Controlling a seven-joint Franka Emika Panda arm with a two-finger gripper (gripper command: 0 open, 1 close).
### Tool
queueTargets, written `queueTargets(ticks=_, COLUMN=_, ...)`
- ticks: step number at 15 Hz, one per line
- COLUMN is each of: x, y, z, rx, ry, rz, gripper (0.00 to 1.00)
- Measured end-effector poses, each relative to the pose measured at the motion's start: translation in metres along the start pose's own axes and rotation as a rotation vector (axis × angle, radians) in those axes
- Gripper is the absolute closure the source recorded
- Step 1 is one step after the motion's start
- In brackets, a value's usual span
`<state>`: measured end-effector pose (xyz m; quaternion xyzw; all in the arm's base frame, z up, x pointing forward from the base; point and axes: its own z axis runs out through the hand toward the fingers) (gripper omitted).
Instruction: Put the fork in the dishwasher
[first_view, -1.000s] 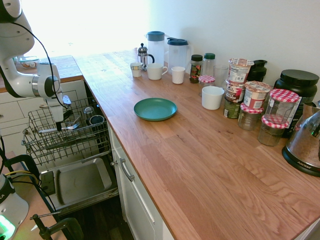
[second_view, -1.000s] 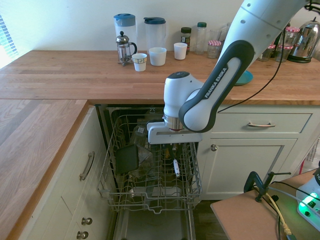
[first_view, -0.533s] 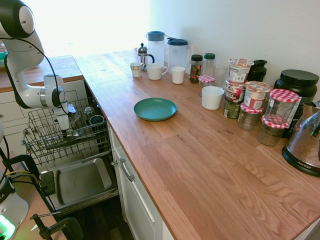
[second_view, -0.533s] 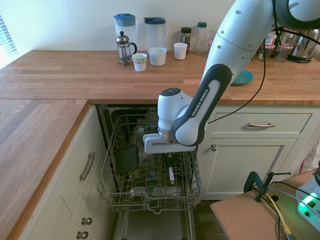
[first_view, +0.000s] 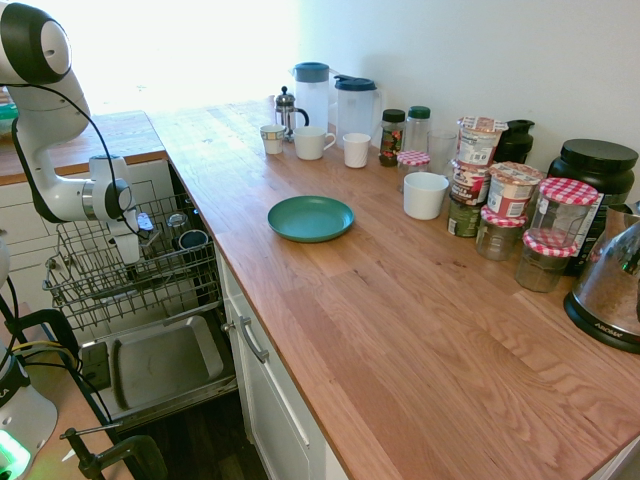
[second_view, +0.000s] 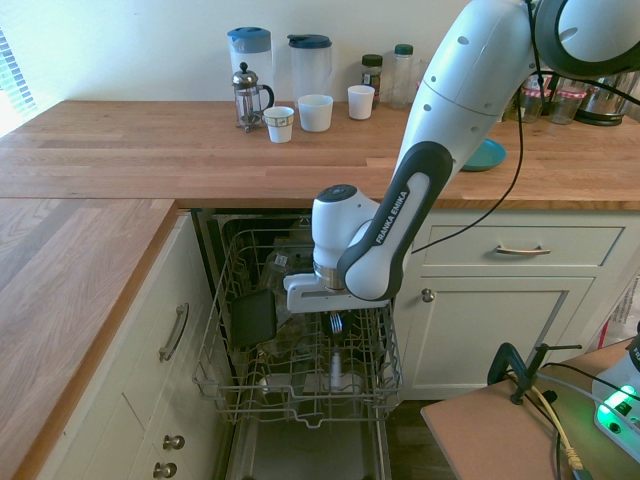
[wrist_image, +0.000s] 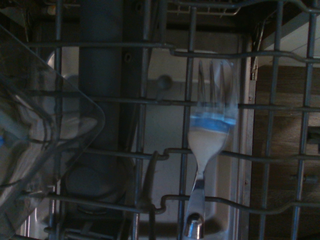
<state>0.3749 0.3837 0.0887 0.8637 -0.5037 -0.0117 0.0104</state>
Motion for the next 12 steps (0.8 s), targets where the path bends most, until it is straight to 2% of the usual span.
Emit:
queueTargets(ticks=3, x=0.001, y=-0.001, z=-0.021, rx=0.009, ry=0.023, rz=-0.001, gripper=0.0)
queueTargets(ticks=7, x=-0.009, y=0.001, z=-0.092, rx=0.054, ry=0.038, rz=0.02, gripper=0.0)
queueTargets(ticks=12, x=-0.007, y=0.03, z=-0.159, rx=0.086, ry=0.065, rz=0.057, gripper=0.0)
